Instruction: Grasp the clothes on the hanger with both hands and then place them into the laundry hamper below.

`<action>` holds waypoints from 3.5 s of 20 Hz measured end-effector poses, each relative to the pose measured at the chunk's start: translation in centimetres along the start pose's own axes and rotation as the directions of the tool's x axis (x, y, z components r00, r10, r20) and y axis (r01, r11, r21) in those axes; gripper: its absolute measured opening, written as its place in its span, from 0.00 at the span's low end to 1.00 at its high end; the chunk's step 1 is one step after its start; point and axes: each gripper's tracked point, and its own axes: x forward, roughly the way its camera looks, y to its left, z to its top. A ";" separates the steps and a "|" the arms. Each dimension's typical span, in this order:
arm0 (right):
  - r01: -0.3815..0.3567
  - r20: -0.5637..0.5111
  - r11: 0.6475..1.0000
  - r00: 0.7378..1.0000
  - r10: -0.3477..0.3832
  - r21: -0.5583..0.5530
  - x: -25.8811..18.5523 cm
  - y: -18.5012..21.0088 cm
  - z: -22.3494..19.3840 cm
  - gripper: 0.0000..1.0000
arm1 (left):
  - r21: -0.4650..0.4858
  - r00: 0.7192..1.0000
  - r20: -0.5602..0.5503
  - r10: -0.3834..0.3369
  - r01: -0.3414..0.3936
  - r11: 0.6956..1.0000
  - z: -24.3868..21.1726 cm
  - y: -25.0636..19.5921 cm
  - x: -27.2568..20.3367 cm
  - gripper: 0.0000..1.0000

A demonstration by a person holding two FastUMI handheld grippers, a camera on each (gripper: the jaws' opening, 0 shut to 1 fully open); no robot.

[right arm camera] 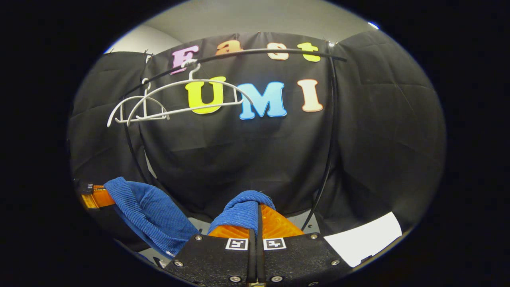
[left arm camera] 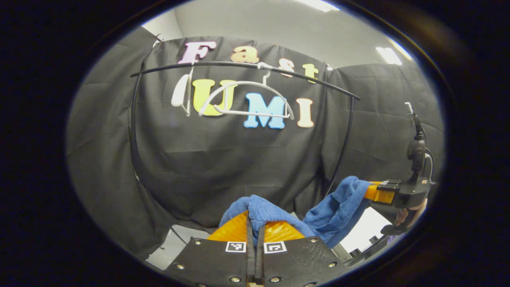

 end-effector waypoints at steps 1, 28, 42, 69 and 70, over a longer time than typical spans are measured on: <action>-0.003 -0.021 1.000 1.000 0.003 0.005 0.3 -0.1 -1.0 0.00 | 0.001 1.000 -0.017 0.005 -0.005 1.000 -1.0 -0.1 0.3 0.01; 0.041 -0.462 0.998 0.887 -0.011 0.056 7.1 2.0 -26.5 0.00 | -0.014 0.913 -0.398 0.092 -0.106 0.994 -27.8 2.2 8.7 0.02; 0.028 -0.547 0.999 0.837 -0.001 0.041 6.1 3.4 -30.4 0.01 | -0.058 0.877 -0.476 0.071 -0.111 0.992 -32.0 3.5 8.7 0.02; 0.055 -0.587 0.997 0.809 -0.011 0.057 -0.1 2.6 -24.7 0.95 | -0.024 0.835 -0.543 0.091 -0.124 0.992 -31.5 5.6 0.3 0.95; 0.053 -0.568 0.997 0.823 -0.013 0.053 -0.6 1.9 -24.1 0.95 | -0.018 0.843 -0.528 0.108 -0.138 0.990 -30.4 5.4 -0.3 0.97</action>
